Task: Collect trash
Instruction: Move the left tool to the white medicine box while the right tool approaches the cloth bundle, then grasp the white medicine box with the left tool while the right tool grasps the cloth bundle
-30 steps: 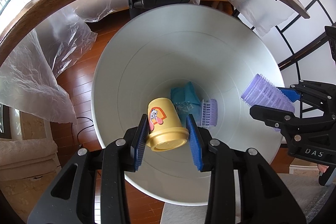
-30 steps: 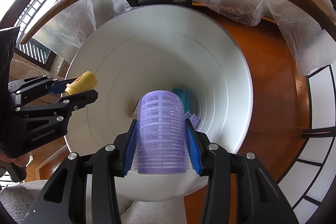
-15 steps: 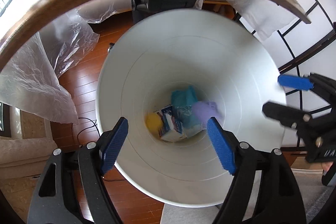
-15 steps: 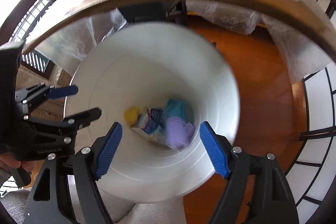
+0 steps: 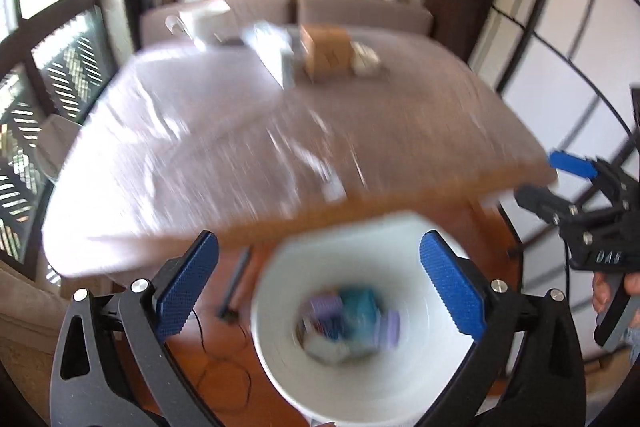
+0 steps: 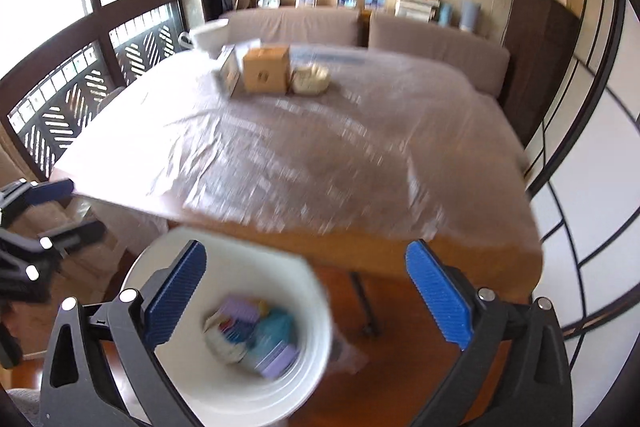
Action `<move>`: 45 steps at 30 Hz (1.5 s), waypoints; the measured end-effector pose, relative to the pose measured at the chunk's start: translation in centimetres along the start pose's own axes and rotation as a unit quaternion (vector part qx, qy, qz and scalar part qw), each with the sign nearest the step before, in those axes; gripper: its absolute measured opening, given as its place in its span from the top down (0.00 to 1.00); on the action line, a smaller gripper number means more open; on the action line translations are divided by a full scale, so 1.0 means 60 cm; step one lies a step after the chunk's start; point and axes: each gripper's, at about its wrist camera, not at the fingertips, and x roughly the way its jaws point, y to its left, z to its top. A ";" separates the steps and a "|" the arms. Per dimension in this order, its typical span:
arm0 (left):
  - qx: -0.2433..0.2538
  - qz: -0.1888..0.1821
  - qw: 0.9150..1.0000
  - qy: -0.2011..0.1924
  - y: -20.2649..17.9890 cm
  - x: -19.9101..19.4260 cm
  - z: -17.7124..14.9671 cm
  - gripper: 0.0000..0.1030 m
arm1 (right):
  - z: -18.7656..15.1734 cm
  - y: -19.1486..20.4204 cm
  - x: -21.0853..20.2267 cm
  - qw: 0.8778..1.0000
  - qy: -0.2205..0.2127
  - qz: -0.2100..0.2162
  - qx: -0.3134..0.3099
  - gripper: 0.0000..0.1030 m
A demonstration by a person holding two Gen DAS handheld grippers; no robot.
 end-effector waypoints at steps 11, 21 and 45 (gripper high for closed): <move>-0.060 0.066 0.996 -0.024 0.041 0.070 0.143 0.02 | 0.118 -0.083 0.083 0.999 -0.028 0.010 -0.033 0.04; -0.090 0.071 0.993 0.004 0.073 0.173 0.225 0.02 | 0.193 -0.073 0.207 0.998 0.000 0.049 -0.047 0.22; -0.012 0.047 0.997 0.053 0.091 0.314 0.286 0.44 | 0.289 -0.003 0.380 0.993 0.052 0.071 -0.085 0.31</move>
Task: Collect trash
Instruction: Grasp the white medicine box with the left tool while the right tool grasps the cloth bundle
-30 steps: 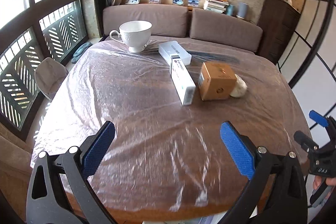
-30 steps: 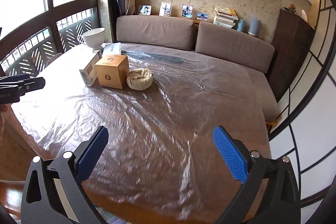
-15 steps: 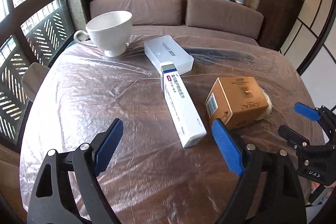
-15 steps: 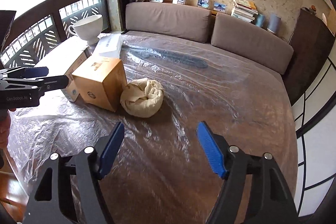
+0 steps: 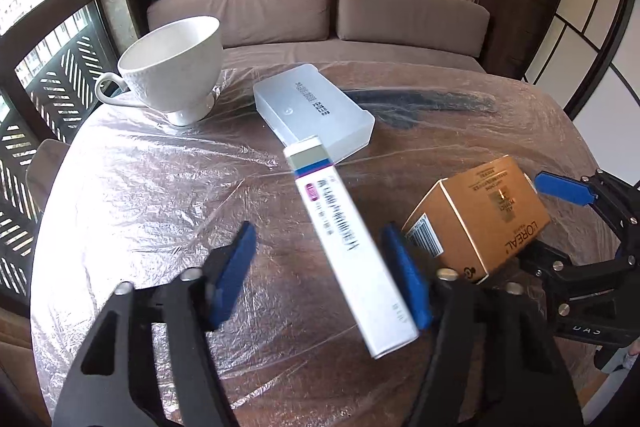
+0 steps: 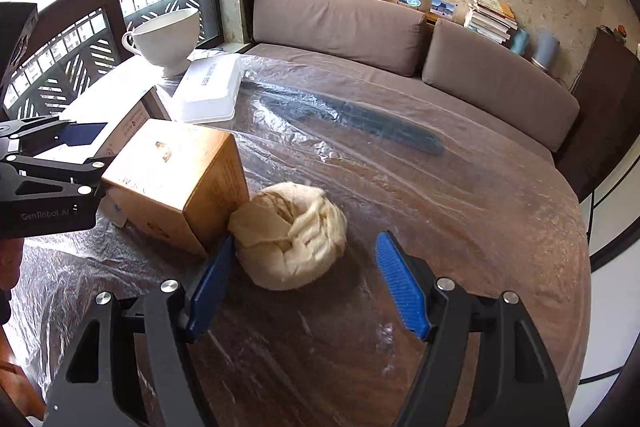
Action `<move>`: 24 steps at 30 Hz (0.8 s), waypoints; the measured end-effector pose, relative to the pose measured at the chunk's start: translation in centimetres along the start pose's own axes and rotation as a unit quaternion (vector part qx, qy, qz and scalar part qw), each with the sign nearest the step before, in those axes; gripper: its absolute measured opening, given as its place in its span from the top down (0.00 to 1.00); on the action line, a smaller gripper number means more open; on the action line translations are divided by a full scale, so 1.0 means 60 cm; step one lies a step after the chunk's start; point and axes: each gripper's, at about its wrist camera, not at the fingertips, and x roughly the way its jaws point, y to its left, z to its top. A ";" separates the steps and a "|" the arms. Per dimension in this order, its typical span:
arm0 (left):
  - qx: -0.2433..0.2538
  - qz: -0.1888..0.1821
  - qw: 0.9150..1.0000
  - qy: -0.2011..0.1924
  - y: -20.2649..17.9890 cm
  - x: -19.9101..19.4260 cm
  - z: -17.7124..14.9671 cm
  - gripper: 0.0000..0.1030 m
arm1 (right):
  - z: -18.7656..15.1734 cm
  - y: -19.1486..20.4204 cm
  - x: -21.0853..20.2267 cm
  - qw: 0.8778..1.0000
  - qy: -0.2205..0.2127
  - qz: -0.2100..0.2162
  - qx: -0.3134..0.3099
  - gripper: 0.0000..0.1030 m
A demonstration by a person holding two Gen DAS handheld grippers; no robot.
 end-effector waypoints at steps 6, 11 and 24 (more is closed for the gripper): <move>0.002 -0.009 1.000 0.007 0.008 0.006 -0.001 0.56 | 0.003 0.014 0.016 1.000 0.007 0.015 0.001 0.39; -0.001 -0.018 1.000 0.010 0.018 0.009 -0.004 0.66 | 0.002 0.011 0.009 1.000 0.001 0.018 0.012 0.51; -0.028 -0.056 0.998 0.000 0.030 -0.011 -0.021 0.81 | -0.023 0.004 -0.043 0.998 -0.022 0.027 0.050 0.51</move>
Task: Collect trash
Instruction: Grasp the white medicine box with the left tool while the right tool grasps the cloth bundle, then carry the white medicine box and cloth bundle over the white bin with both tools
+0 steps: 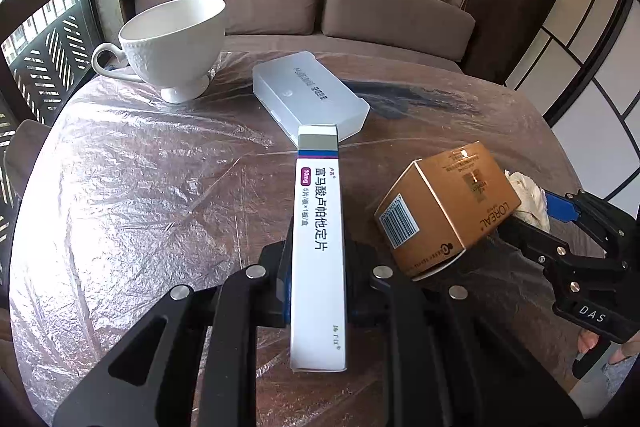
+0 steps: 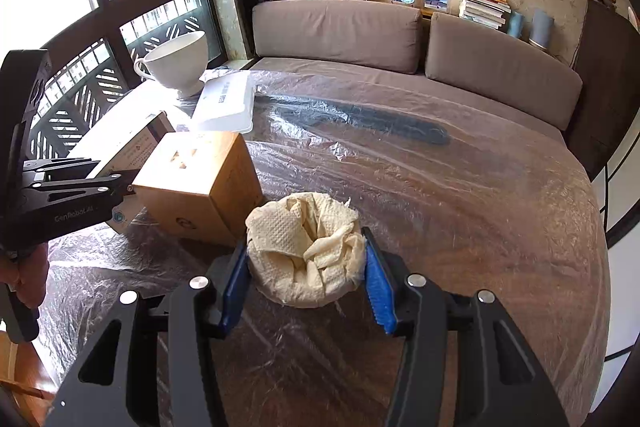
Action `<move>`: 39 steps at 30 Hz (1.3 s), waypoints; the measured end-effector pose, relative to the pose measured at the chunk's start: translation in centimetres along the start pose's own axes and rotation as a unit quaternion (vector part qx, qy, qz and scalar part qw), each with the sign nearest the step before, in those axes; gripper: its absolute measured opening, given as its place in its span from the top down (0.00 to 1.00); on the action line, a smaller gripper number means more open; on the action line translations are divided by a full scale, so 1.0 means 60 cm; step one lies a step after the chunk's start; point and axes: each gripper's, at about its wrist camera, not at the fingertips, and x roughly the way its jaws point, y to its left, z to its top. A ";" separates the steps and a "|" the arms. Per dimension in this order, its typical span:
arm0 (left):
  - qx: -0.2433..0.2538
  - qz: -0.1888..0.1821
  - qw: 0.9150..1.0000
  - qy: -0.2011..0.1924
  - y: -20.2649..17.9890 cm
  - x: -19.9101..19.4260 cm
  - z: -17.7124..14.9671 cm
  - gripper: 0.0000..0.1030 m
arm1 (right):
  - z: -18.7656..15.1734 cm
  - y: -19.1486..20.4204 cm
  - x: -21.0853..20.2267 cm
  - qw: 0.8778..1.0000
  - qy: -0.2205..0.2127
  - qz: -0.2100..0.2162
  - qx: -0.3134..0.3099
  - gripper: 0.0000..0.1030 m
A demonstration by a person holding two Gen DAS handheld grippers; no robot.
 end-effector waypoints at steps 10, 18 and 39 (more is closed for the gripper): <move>-0.015 0.007 1.000 0.000 -0.003 -0.027 -0.036 0.81 | -0.029 -0.004 -0.034 0.999 0.002 0.013 0.037 0.51; -0.016 0.003 1.000 -0.012 -0.022 -0.065 -0.066 0.81 | -0.054 0.006 -0.073 0.998 -0.001 0.027 0.050 0.51; -0.014 -0.003 1.000 -0.003 -0.082 -0.122 -0.159 0.81 | -0.167 0.028 -0.153 0.997 0.021 0.054 0.053 0.51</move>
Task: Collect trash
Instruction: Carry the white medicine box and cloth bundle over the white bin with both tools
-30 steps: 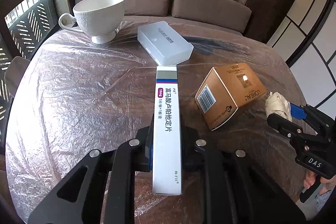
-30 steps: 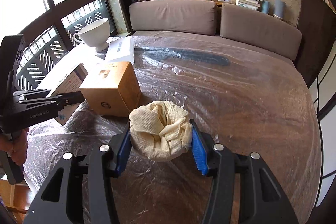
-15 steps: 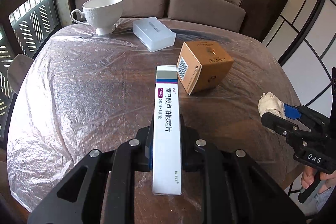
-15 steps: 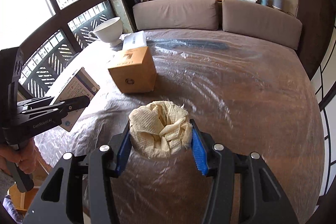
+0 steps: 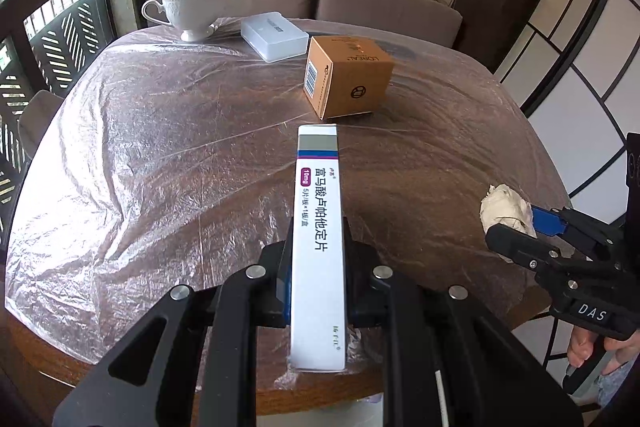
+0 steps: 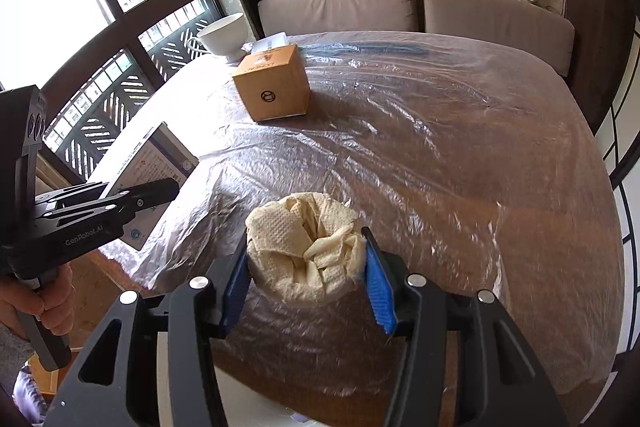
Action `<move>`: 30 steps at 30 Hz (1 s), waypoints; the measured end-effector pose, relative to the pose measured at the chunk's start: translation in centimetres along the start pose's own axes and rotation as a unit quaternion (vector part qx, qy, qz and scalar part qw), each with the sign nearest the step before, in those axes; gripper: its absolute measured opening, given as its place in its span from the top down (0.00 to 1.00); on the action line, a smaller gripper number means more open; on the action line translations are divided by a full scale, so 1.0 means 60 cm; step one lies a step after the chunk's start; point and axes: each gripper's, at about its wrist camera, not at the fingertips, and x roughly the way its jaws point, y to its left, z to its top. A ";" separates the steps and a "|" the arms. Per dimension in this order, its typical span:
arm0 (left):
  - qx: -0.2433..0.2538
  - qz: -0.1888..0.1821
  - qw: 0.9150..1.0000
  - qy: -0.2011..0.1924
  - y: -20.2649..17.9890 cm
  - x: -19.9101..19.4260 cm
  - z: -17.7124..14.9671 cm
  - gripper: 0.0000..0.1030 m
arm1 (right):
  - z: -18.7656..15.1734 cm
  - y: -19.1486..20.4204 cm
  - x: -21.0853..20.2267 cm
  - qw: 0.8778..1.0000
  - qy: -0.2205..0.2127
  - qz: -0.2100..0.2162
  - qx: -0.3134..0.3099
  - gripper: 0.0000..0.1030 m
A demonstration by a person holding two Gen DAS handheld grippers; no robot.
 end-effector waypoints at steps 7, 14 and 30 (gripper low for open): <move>0.000 -0.001 1.000 -0.002 -0.015 -0.027 -0.037 0.81 | -0.029 0.016 -0.029 1.000 -0.001 0.017 -0.018 0.51; -0.006 0.002 1.000 -0.005 -0.020 -0.061 -0.080 0.81 | -0.065 0.037 -0.051 0.998 0.006 0.044 -0.037 0.51; 0.016 -0.016 0.999 0.034 -0.044 -0.085 -0.186 0.81 | -0.171 0.063 -0.065 0.996 0.053 0.060 -0.050 0.51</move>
